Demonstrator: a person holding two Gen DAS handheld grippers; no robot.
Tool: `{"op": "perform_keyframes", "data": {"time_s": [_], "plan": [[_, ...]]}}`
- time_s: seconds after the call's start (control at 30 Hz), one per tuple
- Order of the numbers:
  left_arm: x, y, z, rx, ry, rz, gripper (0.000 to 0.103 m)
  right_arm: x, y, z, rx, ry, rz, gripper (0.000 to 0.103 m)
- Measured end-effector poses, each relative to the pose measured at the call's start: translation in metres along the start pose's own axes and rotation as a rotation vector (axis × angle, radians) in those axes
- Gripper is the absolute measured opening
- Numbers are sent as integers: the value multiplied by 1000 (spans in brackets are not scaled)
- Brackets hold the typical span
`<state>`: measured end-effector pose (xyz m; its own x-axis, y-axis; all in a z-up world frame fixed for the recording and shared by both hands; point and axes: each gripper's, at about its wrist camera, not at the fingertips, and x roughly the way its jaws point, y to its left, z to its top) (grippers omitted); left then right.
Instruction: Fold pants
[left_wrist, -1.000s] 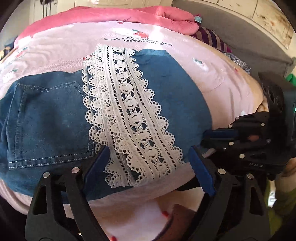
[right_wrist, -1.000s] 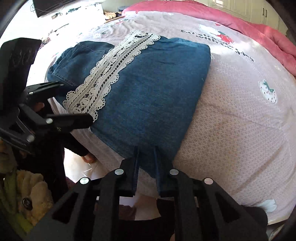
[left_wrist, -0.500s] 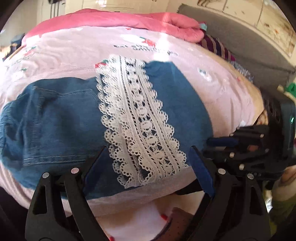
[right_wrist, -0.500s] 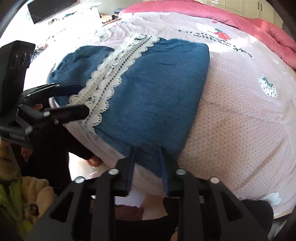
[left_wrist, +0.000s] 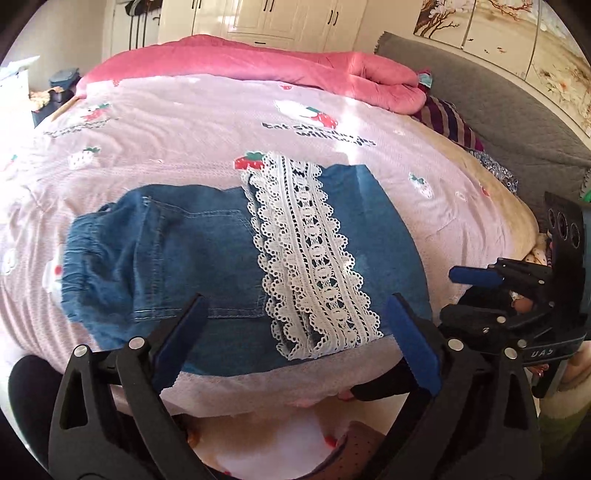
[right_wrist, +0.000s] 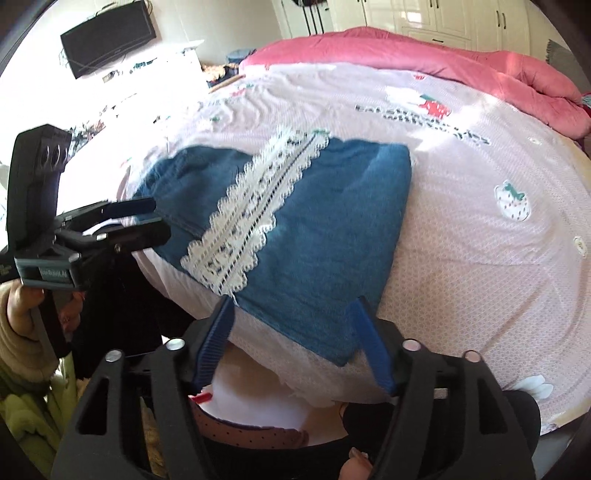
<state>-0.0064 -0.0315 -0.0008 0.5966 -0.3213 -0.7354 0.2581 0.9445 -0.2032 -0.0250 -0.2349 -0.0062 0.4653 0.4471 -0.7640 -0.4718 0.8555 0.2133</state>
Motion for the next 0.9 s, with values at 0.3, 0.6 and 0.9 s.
{"op": "perform_keyframes", "data": {"time_s": [0.3,0.6,0.9], "plan": [[-18,7,-3,-10,-22,32,93,-6,4,15,15,-34,-21,86],[-27,18,-6,-36,-32,71,93,-8,10,26,12,-55,-43,93],[-26,46,-15,-111,-7,88,93,3,30,57,-70,-61,-45,96]]}}
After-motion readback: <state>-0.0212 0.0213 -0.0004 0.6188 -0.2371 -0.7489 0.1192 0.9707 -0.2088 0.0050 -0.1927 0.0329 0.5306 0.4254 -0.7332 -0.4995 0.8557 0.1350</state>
